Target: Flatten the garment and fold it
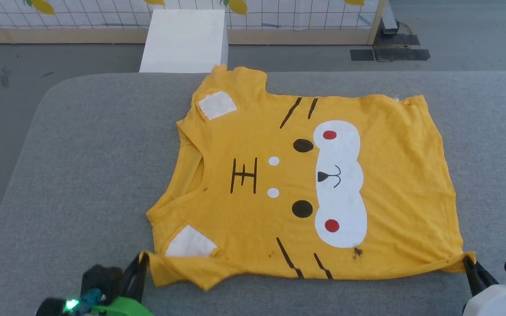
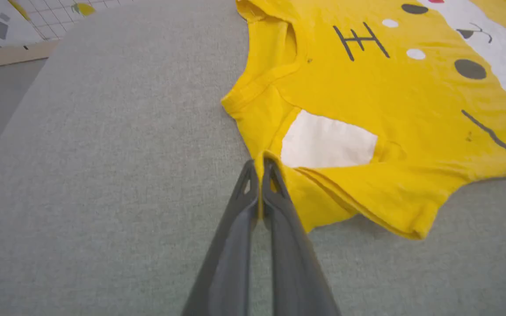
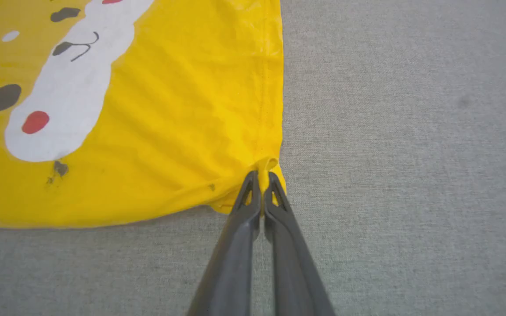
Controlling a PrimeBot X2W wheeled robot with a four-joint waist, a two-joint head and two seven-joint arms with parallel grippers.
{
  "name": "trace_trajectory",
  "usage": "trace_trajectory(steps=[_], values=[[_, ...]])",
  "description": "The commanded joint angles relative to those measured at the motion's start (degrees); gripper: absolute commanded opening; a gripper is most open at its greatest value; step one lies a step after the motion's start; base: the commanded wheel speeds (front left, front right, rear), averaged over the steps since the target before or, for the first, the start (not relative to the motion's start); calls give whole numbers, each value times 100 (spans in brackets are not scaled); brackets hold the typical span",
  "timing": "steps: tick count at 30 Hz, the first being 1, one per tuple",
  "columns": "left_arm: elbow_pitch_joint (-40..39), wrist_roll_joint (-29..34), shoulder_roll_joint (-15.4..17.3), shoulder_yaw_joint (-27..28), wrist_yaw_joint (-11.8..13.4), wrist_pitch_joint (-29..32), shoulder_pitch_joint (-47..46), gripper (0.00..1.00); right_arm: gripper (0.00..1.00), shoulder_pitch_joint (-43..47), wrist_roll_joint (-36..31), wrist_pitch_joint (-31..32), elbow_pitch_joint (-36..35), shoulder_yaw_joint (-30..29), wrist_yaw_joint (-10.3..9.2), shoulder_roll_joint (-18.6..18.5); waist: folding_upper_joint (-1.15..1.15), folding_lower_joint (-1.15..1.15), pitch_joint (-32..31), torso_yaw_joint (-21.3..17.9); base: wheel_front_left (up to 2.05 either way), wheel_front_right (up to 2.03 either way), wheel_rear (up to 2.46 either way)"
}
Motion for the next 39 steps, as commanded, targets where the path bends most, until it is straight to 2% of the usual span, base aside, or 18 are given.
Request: trace_trajectory(steps=[1,4,7,13,19,24,27,31,35,38,39], values=[[117,128,-43,-7,-50,-258,-254,0,0,-78,-51,-122,6,72,-10,-48,0,0,2,-20,0,0,0],[331,381,-94,-39,-75,-709,-654,0,0,-281,-42,-240,-3,211,-10,-170,0,0,30,-55,0,0,0],[446,510,-80,-69,-161,-775,-1114,0,0,-524,-40,-228,-23,290,-10,-294,0,0,104,-68,0,0,0],[597,686,32,-180,-526,-480,-2308,0,0,-1204,-11,-29,178,463,-10,-602,0,0,421,-66,0,0,0],[1079,681,48,-274,-914,-89,-3360,0,0,-1968,90,242,548,661,-10,-839,0,0,842,-120,0,0,0],[1761,467,0,-277,-1134,399,-3943,0,0,-2583,210,479,1018,765,-10,-965,0,0,1202,-162,0,0,0],[2268,230,-23,-300,-1247,929,-4101,0,0,-2884,312,672,1314,858,-10,-991,0,0,1349,-194,0,0,0],[2844,-309,-51,-357,-1428,1842,-4136,0,0,-3260,593,1108,1763,978,-10,-981,0,0,1462,-243,0,0,0],[3134,-1024,-161,-295,-1494,2759,-3944,0,0,-3476,887,1697,2123,992,-10,-956,0,0,1461,-256,0,0,0],[3063,-1352,-193,-204,-1503,3058,-3818,0,0,-3531,1022,2042,2255,941,-10,-959,0,0,1404,-233,0,0,0],[2974,-1363,-185,-152,-1480,2937,-3788,9,0,-3531,1071,2127,2276,901,-10,-952,0,0,1370,-218,0,0,0]])
